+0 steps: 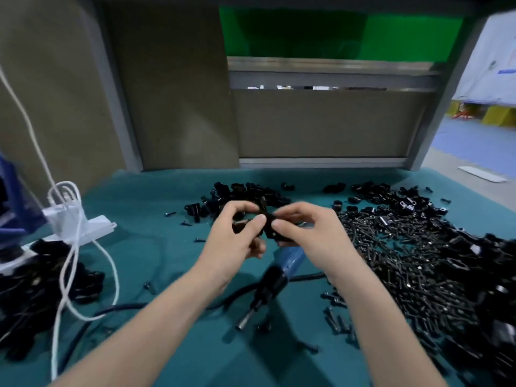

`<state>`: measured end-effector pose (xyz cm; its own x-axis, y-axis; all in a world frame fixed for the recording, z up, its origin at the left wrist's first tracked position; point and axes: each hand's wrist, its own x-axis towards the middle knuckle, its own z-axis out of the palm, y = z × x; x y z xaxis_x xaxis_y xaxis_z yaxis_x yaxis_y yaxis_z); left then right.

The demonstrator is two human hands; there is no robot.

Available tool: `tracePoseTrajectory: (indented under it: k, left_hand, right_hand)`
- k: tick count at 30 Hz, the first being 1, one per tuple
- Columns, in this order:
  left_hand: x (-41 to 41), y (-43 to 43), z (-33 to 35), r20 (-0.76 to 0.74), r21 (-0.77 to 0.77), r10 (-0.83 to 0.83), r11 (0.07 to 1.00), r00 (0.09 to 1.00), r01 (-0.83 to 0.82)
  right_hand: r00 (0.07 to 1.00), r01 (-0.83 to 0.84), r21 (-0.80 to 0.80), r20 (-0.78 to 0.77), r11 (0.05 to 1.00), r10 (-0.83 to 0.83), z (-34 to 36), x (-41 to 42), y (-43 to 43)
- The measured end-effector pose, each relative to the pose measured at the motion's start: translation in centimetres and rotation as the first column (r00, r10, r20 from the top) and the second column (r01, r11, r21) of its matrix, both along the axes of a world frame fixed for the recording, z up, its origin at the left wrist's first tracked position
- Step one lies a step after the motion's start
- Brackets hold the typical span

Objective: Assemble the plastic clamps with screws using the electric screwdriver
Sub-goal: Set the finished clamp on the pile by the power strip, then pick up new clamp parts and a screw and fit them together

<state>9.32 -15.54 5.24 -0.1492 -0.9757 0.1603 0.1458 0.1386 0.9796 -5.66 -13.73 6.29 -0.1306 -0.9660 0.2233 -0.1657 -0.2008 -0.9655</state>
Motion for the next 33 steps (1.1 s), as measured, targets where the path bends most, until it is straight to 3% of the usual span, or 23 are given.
tracePoseTrajectory:
  k: [2, 4, 7, 10, 13, 18, 20, 22, 24, 33]
  left_hand:
    - [-0.2, 2.5, -1.6, -0.052, 0.071, 0.063, 0.996, 0.997, -0.060]
    - [-1.0, 5.1, -3.3, -0.095, 0.134, 0.080, 0.989, 0.992, -0.067]
    - [-3.4, 8.1, -5.7, 0.127, 0.023, -0.032, 0.999, 0.991, 0.030]
    - [-5.2, 8.9, -6.9, 0.320, -0.080, -0.081, 0.990, 0.944, 0.112]
    - [-5.0, 8.9, -7.8, 0.327, -0.067, -0.122, 0.986, 0.937, 0.152]
    - [-4.8, 8.1, -8.1, 0.111, 0.097, -0.126, 0.989, 0.986, 0.115]
    - [-5.0, 7.9, -7.8, -0.085, 0.245, -0.150, 0.955, 0.985, 0.167]
    - [-4.9, 7.8, -7.3, -0.370, 0.385, -0.122, 0.882, 0.921, 0.271]
    - [-4.6, 7.7, -6.9, -0.558, 0.436, -0.051, 0.831, 0.828, 0.345]
    - [-3.9, 7.4, -6.7, -0.681, 0.420, -0.070, 0.778, 0.729, 0.467]
  right_hand:
    - [0.976, -0.021, 0.075, 0.216, 0.997, 0.004, -1.9, -1.3, 1.7]
    - [0.886, -0.069, 0.113, 0.463, 0.991, 0.009, -3.7, -2.9, 3.2]
    - [0.767, -0.118, 0.090, 0.641, 0.989, 0.034, -4.8, -4.3, 4.4]
    - [0.812, -0.080, 0.067, 0.583, 0.995, 0.026, -5.2, -4.7, 5.2]
    - [0.813, -0.091, 0.084, 0.582, 0.992, 0.025, -5.5, -5.1, 6.0]
    - [0.854, -0.187, 0.068, 0.505, 0.980, 0.127, -5.3, -5.4, 6.4]
    - [0.852, -0.241, 0.038, 0.487, 0.970, 0.193, -5.2, -5.2, 6.5]
    - [0.872, -0.270, 0.040, 0.434, 0.962, 0.227, -5.4, -5.0, 6.6]
    - [0.901, -0.264, 0.066, 0.373, 0.962, 0.221, -5.6, -5.0, 6.5]
    - [0.980, -0.198, 0.037, 0.014, 0.980, 0.198, -6.6, -4.8, 6.3]
